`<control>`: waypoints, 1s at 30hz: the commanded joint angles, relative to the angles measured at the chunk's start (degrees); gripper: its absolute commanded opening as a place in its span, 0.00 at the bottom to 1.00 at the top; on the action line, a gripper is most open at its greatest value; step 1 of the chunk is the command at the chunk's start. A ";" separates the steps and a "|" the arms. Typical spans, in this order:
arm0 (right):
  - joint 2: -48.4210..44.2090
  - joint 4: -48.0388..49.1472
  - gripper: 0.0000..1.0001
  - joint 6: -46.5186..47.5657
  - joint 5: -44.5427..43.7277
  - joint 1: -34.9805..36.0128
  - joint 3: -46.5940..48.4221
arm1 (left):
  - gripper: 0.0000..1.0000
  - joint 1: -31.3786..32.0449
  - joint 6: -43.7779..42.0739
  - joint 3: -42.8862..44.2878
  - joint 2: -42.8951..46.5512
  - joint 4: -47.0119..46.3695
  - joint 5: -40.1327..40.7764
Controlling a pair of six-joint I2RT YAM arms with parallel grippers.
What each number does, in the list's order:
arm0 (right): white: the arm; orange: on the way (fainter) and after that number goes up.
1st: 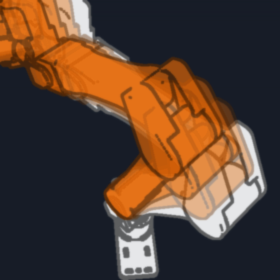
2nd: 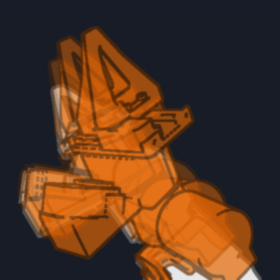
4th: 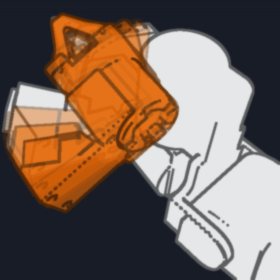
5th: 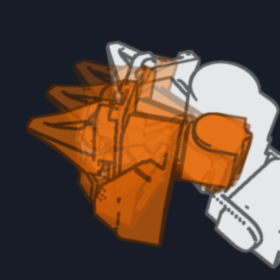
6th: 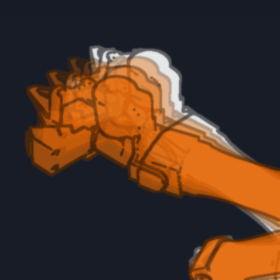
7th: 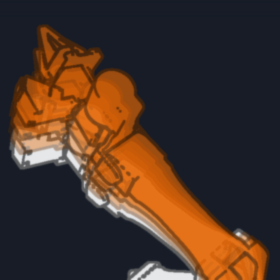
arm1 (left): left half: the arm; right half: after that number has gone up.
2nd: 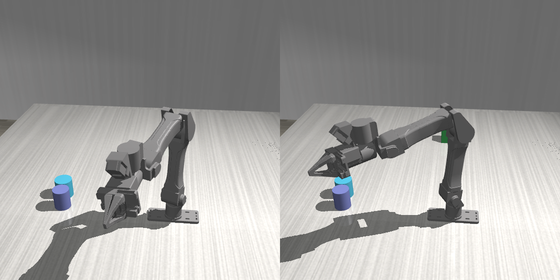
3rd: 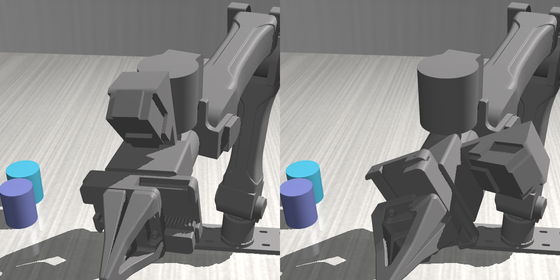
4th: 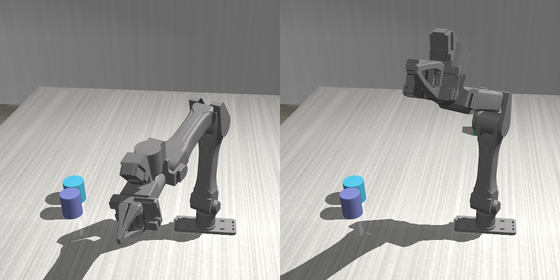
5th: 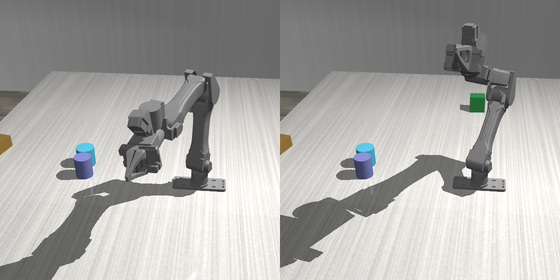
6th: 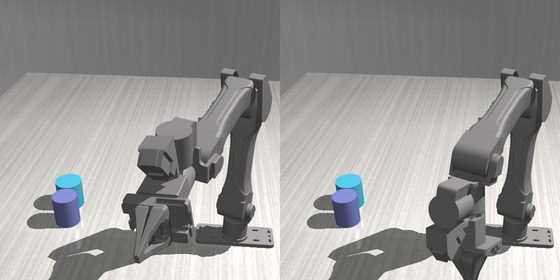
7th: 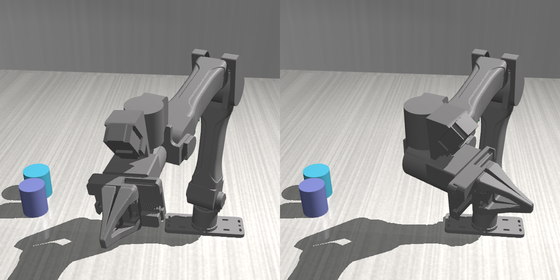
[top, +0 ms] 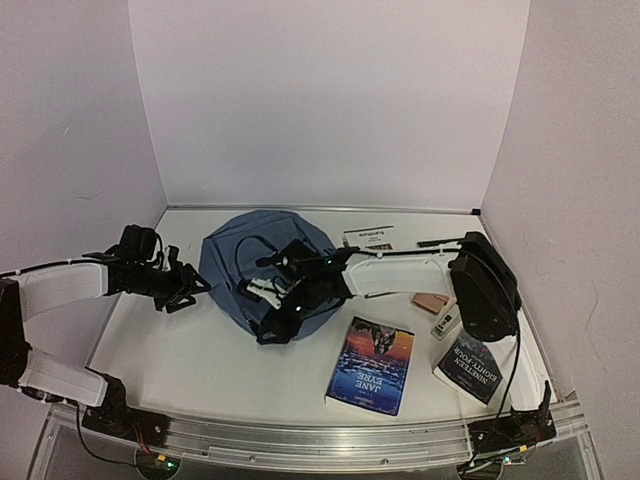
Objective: Pack the student bag
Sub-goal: Unzip the student bag at the center of the board.
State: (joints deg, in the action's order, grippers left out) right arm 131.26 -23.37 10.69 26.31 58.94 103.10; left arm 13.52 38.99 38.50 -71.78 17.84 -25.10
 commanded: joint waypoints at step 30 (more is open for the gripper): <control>-7.03 6.17 0.47 -14.90 10.41 -10.56 -14.72 | 0.52 27.57 -34.27 25.65 -21.92 15.52 18.67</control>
State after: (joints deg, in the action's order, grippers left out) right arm 125.38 -17.38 -3.38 38.84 48.51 89.88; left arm 38.65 10.21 60.09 -90.52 29.46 -9.06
